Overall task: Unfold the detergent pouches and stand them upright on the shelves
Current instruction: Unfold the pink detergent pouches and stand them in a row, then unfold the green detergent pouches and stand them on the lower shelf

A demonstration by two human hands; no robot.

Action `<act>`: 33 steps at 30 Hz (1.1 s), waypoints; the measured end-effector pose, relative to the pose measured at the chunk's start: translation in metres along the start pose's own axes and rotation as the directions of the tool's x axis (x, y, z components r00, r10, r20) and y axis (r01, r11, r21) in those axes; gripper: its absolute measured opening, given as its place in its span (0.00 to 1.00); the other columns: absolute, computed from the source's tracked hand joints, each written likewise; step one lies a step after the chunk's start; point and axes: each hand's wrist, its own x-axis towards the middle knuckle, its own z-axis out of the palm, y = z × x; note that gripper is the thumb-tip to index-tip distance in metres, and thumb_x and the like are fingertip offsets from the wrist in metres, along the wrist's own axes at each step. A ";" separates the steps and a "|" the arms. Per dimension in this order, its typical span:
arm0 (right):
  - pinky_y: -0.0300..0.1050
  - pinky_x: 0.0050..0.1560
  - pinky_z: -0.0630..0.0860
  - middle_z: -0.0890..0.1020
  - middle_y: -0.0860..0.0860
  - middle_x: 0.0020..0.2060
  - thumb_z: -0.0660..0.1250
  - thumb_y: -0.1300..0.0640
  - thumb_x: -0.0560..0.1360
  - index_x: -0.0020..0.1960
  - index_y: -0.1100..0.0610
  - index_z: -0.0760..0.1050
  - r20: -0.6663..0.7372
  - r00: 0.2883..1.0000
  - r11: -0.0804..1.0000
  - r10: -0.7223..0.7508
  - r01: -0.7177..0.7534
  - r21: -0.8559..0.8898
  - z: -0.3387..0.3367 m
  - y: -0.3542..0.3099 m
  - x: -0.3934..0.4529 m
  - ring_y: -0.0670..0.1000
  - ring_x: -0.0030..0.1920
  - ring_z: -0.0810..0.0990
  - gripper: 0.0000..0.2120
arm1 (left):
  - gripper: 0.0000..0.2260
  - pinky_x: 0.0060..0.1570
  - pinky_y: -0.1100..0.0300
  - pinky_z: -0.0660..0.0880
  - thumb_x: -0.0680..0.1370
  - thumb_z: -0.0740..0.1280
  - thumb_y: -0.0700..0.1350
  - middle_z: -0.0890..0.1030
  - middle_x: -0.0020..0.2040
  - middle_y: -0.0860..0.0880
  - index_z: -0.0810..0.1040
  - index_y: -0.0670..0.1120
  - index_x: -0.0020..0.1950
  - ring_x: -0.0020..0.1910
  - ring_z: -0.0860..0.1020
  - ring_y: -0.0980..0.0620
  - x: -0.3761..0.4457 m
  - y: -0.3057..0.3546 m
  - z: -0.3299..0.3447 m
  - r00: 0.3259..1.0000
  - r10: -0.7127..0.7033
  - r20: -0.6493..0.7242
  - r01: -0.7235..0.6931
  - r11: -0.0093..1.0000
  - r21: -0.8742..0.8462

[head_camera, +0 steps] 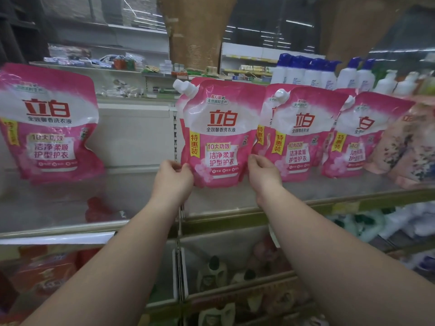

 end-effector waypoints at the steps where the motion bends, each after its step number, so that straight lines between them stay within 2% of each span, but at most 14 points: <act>1: 0.45 0.57 0.72 0.77 0.34 0.43 0.64 0.47 0.86 0.68 0.48 0.80 -0.015 1.000 1.000 -0.025 0.024 -0.018 -0.001 0.000 -0.005 0.47 0.54 0.77 0.13 | 0.11 0.36 0.59 0.69 0.84 0.64 0.54 0.78 0.51 0.54 0.71 0.50 0.61 0.47 0.77 0.55 -0.006 0.001 -0.001 1.000 0.017 0.004 -0.017 0.999 -0.029; 4: 0.45 0.60 0.72 0.77 0.35 0.44 0.65 0.48 0.85 0.63 0.47 0.80 -0.084 0.991 0.994 -0.103 0.099 -0.054 -0.004 0.000 -0.021 0.47 0.56 0.78 0.09 | 0.13 0.36 0.64 0.69 0.82 0.67 0.54 0.77 0.50 0.58 0.71 0.50 0.62 0.47 0.77 0.60 -0.026 0.002 -0.004 0.997 0.070 0.036 -0.065 0.989 -0.132; 6: 0.43 0.60 0.73 0.78 0.36 0.46 0.67 0.48 0.85 0.57 0.45 0.78 -0.114 0.982 0.987 -0.151 0.144 -0.069 -0.005 -0.001 -0.032 0.45 0.54 0.79 0.03 | 0.14 0.39 0.65 0.71 0.81 0.69 0.56 0.78 0.54 0.56 0.72 0.52 0.62 0.50 0.77 0.60 -0.036 0.004 -0.006 0.993 0.107 0.057 -0.098 0.983 -0.155; 9: 0.36 0.52 0.74 0.82 0.38 0.47 0.68 0.48 0.84 0.55 0.48 0.79 -0.142 0.966 0.974 -0.217 0.204 -0.101 -0.004 0.001 -0.049 0.39 0.50 0.80 0.04 | 0.13 0.40 0.67 0.73 0.82 0.69 0.54 0.78 0.58 0.54 0.72 0.52 0.62 0.52 0.78 0.60 -0.051 0.005 -0.009 0.985 0.151 0.079 -0.134 0.973 -0.188; 13: 0.32 0.45 0.73 0.85 0.42 0.45 0.68 0.48 0.83 0.50 0.48 0.80 -0.165 0.945 0.954 -0.283 0.259 -0.153 -0.003 0.013 -0.075 0.39 0.48 0.82 0.05 | 0.10 0.52 0.59 0.81 0.82 0.69 0.52 0.80 0.56 0.56 0.74 0.53 0.61 0.55 0.80 0.61 -0.075 0.002 -0.007 0.972 0.221 0.083 -0.196 0.951 -0.238; 16: 0.31 0.43 0.73 0.85 0.43 0.43 0.68 0.49 0.84 0.49 0.49 0.81 -0.166 0.925 0.933 -0.342 0.313 -0.179 -0.008 0.021 -0.088 0.40 0.45 0.82 0.07 | 0.05 0.52 0.58 0.83 0.82 0.70 0.50 0.81 0.53 0.56 0.75 0.53 0.55 0.52 0.81 0.60 -0.095 -0.006 -0.003 0.949 0.315 0.013 -0.304 0.926 -0.223; 19: 0.32 0.44 0.74 0.84 0.43 0.40 0.67 0.48 0.84 0.46 0.47 0.80 -0.154 0.905 0.911 -0.396 0.367 -0.186 -0.023 0.026 -0.096 0.40 0.43 0.81 0.09 | 0.03 0.50 0.55 0.83 0.81 0.69 0.48 0.81 0.50 0.54 0.76 0.52 0.52 0.49 0.82 0.57 -0.118 -0.010 0.008 0.924 0.382 0.009 -0.371 0.904 -0.212; 24: 0.28 0.37 0.69 0.80 0.41 0.33 0.66 0.48 0.84 0.41 0.49 0.78 -0.149 0.890 0.896 -0.430 0.400 -0.192 -0.066 0.049 -0.103 0.39 0.36 0.76 0.13 | 0.04 0.50 0.51 0.82 0.80 0.71 0.48 0.81 0.46 0.51 0.77 0.52 0.51 0.44 0.81 0.54 -0.155 -0.020 0.055 0.946 0.316 0.071 -0.304 0.941 -0.146; 27: 0.28 0.40 0.71 0.81 0.38 0.35 0.69 0.51 0.82 0.40 0.45 0.78 -0.111 0.907 0.907 -0.406 0.385 -0.167 -0.110 0.078 -0.106 0.39 0.39 0.78 0.12 | 0.05 0.50 0.45 0.82 0.80 0.71 0.49 0.81 0.45 0.49 0.76 0.51 0.50 0.44 0.81 0.49 -0.184 -0.033 0.106 0.966 0.225 0.126 -0.210 0.970 -0.126; 29: 0.31 0.43 0.72 0.83 0.41 0.37 0.70 0.53 0.82 0.42 0.45 0.78 -0.085 0.925 0.919 -0.371 0.352 -0.175 -0.141 0.103 -0.108 0.39 0.41 0.80 0.10 | 0.05 0.52 0.43 0.82 0.80 0.71 0.49 0.82 0.46 0.49 0.76 0.52 0.50 0.46 0.82 0.48 -0.206 -0.044 0.145 0.974 0.160 0.159 -0.141 0.983 -0.121; 31: 0.35 0.44 0.73 0.83 0.42 0.39 0.70 0.51 0.82 0.44 0.46 0.79 -0.054 0.951 0.934 -0.305 0.288 -0.211 -0.175 0.129 -0.108 0.40 0.43 0.81 0.08 | 0.05 0.51 0.48 0.82 0.80 0.71 0.49 0.82 0.45 0.51 0.76 0.51 0.49 0.45 0.82 0.50 -0.229 -0.057 0.186 0.982 0.095 0.162 -0.077 0.991 -0.113; 33: 0.38 0.46 0.76 0.84 0.42 0.41 0.70 0.49 0.81 0.46 0.46 0.79 -0.009 0.971 0.946 -0.241 0.232 -0.228 -0.207 0.152 -0.103 0.40 0.44 0.82 0.05 | 0.05 0.45 0.62 0.79 0.80 0.72 0.47 0.81 0.44 0.53 0.76 0.51 0.49 0.42 0.81 0.57 -0.251 -0.068 0.220 0.982 0.047 0.183 -0.027 0.993 -0.111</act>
